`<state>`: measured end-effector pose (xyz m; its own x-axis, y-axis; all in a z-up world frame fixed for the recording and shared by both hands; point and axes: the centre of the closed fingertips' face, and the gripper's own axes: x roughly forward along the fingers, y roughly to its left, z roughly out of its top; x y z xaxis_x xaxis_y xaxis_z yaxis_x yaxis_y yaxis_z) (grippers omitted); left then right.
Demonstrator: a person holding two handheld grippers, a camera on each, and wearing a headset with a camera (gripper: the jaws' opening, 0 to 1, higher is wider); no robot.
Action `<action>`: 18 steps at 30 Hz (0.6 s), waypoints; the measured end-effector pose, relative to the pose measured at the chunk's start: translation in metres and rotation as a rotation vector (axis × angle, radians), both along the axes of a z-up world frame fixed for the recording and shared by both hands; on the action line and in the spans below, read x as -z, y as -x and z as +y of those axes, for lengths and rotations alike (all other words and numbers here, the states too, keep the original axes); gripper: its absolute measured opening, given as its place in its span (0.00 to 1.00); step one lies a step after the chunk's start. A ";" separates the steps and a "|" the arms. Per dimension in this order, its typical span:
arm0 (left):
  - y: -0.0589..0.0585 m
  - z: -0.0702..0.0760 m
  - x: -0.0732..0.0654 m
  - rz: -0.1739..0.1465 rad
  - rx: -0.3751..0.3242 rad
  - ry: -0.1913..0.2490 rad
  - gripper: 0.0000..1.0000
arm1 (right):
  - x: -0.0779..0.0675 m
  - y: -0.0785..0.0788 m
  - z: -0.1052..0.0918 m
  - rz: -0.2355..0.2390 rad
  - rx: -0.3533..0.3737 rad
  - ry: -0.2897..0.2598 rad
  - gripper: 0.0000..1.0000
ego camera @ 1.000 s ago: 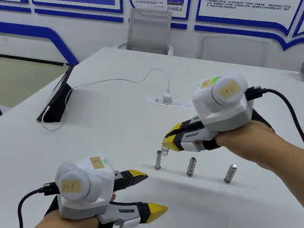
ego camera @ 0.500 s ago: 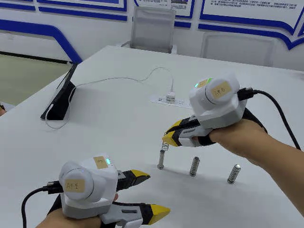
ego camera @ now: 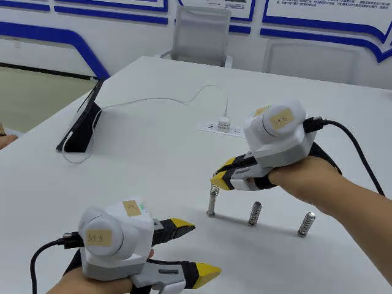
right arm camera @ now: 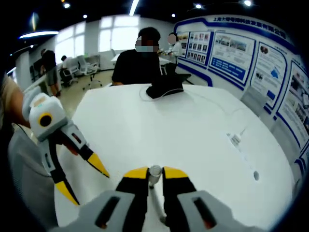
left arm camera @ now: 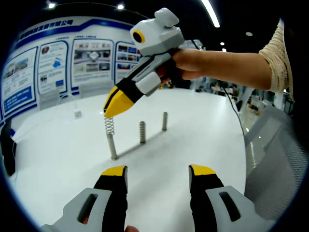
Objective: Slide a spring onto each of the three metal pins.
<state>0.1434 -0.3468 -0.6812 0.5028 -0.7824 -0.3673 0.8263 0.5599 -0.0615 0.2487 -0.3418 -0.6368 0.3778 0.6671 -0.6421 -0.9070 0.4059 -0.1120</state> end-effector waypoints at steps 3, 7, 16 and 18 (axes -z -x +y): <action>0.000 0.001 0.001 0.002 0.000 -0.001 0.51 | 0.001 0.000 0.000 0.003 0.001 -0.001 0.12; 0.000 0.001 0.001 0.002 -0.002 0.000 0.51 | 0.004 -0.001 0.001 0.006 0.004 0.002 0.12; 0.000 0.002 0.002 0.007 -0.004 0.001 0.51 | 0.015 -0.002 0.001 0.024 0.008 0.015 0.12; 0.000 0.002 0.003 0.008 -0.004 0.001 0.51 | 0.018 -0.002 0.001 0.031 0.010 0.017 0.12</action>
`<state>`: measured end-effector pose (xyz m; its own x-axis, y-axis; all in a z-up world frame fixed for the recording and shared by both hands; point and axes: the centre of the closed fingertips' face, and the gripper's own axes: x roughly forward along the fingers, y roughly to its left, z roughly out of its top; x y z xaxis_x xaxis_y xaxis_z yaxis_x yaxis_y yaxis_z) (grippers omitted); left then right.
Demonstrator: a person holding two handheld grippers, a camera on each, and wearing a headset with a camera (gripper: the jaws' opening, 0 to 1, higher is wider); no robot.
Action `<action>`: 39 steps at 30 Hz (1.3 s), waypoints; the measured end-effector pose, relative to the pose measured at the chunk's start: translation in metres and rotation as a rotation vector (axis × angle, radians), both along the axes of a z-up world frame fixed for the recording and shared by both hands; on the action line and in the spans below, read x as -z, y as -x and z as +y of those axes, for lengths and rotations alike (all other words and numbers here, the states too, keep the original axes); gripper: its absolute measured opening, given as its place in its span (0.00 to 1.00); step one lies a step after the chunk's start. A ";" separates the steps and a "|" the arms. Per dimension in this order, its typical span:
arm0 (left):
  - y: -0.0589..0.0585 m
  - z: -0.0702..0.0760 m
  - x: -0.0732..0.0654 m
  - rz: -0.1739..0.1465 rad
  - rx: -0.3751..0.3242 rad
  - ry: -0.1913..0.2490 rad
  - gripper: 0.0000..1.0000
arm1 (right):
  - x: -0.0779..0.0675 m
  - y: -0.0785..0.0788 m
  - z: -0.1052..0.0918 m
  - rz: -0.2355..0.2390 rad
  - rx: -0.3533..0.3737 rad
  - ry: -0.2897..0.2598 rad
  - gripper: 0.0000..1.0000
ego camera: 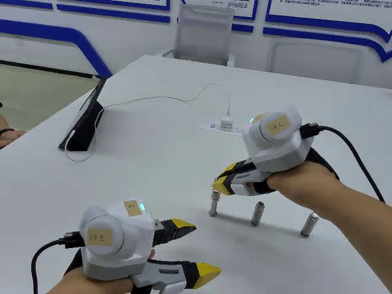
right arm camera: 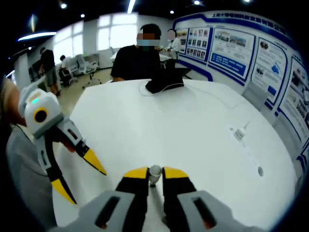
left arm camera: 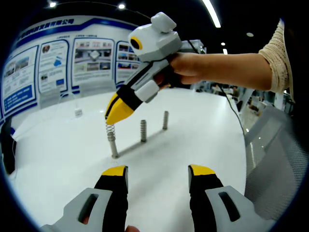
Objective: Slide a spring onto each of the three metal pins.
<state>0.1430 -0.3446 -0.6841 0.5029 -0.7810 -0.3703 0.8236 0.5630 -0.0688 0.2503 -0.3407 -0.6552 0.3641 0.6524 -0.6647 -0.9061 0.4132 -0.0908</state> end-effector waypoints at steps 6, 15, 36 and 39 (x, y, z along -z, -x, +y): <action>0.000 0.000 0.001 0.003 -0.001 -0.003 0.50 | 0.008 0.001 -0.001 0.015 0.005 0.006 0.12; 0.001 0.001 0.002 0.008 -0.004 -0.005 0.50 | 0.018 0.004 0.000 0.041 0.005 0.011 0.12; 0.001 0.002 0.003 0.012 -0.011 -0.001 0.50 | 0.034 0.011 0.004 0.063 -0.006 0.043 0.12; 0.000 0.002 0.003 0.012 -0.012 0.000 0.50 | 0.037 0.011 0.004 0.059 -0.010 0.056 0.12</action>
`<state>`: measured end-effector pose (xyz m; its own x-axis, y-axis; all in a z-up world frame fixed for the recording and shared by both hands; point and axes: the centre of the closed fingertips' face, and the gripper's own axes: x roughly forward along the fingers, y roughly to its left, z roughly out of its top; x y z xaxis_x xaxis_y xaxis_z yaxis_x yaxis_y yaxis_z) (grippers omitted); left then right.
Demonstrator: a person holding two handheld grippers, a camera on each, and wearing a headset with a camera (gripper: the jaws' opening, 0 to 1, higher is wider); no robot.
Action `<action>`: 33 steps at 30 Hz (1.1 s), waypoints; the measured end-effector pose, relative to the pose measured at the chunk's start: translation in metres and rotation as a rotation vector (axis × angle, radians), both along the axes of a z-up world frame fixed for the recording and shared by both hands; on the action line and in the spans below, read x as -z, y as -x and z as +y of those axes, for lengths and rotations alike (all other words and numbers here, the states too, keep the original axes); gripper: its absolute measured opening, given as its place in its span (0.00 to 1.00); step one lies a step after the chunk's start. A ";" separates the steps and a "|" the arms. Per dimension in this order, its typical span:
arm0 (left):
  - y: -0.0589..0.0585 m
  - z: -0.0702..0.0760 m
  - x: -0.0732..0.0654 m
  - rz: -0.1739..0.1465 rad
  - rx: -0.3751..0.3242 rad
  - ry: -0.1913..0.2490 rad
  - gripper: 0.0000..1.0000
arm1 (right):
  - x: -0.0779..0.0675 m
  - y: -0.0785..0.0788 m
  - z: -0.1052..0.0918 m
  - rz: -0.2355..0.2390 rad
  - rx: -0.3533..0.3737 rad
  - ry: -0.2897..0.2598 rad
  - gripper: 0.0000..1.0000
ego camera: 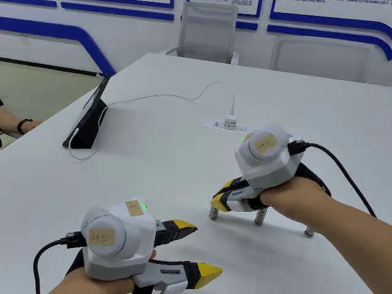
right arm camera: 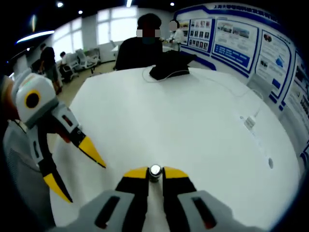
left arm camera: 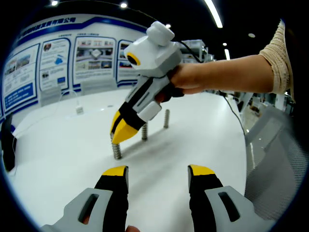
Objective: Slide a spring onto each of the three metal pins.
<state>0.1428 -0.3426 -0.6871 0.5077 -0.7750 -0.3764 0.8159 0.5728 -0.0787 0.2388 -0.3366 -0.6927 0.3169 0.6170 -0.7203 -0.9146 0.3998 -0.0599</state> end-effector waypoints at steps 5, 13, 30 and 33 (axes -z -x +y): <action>-0.001 0.000 0.000 0.000 -0.003 0.002 0.50 | 0.002 0.000 0.000 0.001 0.000 0.003 0.12; -0.001 0.001 -0.001 -0.002 -0.004 0.001 0.50 | 0.000 0.000 -0.001 -0.011 -0.004 0.011 0.13; -0.005 0.001 -0.005 -0.011 -0.018 0.002 0.51 | -0.014 0.013 -0.015 -0.047 0.008 -0.006 0.18; -0.005 0.002 -0.005 -0.011 -0.018 0.001 0.52 | -0.016 0.017 -0.017 -0.053 0.012 -0.017 0.19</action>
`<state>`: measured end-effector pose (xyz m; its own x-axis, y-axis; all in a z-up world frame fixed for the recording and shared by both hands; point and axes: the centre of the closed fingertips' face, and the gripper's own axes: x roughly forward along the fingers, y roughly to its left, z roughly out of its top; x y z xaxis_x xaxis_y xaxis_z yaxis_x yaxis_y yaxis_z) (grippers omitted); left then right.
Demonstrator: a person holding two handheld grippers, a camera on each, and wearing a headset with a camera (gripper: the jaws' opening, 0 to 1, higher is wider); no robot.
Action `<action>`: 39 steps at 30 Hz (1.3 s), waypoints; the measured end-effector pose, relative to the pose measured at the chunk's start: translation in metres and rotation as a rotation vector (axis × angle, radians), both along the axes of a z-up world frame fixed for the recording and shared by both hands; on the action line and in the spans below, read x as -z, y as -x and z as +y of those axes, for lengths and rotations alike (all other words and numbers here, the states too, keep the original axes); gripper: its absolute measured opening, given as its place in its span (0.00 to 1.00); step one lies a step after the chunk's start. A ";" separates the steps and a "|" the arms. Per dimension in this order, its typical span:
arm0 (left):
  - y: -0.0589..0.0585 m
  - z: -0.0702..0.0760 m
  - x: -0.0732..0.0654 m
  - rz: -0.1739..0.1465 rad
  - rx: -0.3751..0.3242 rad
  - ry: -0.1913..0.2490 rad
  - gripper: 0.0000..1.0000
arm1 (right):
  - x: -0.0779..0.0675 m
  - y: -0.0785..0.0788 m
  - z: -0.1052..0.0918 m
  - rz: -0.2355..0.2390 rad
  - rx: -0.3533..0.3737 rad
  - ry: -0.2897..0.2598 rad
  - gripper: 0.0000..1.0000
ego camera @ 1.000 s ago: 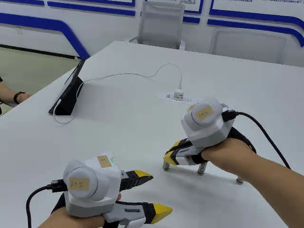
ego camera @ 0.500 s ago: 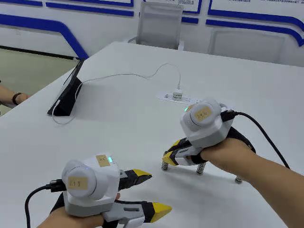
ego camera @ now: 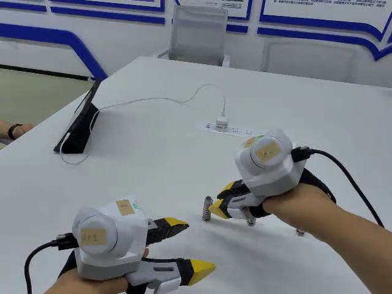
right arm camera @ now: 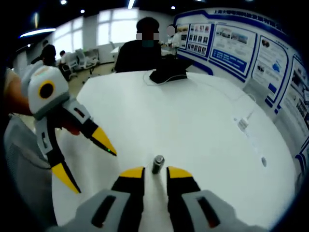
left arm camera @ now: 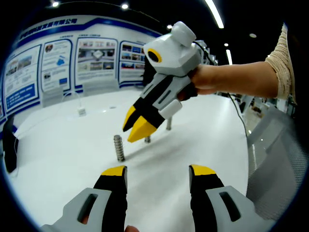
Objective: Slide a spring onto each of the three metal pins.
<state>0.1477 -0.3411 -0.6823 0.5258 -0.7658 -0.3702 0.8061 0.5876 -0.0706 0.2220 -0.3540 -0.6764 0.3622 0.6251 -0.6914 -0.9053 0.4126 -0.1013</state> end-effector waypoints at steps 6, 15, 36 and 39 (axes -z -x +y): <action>-0.001 0.001 0.000 -0.001 -0.002 -0.002 0.53 | -0.001 0.008 -0.008 -0.009 0.014 -0.015 0.21; -0.001 -0.001 -0.001 -0.001 0.002 -0.003 0.54 | -0.006 0.019 -0.018 -0.020 0.036 -0.052 0.22; 0.000 -0.002 -0.001 0.000 -0.004 -0.003 0.58 | -0.004 0.045 -0.059 -0.015 0.105 -0.111 0.25; 0.000 -0.002 -0.001 0.000 -0.005 -0.003 0.59 | -0.005 0.048 -0.067 -0.013 0.118 -0.118 0.26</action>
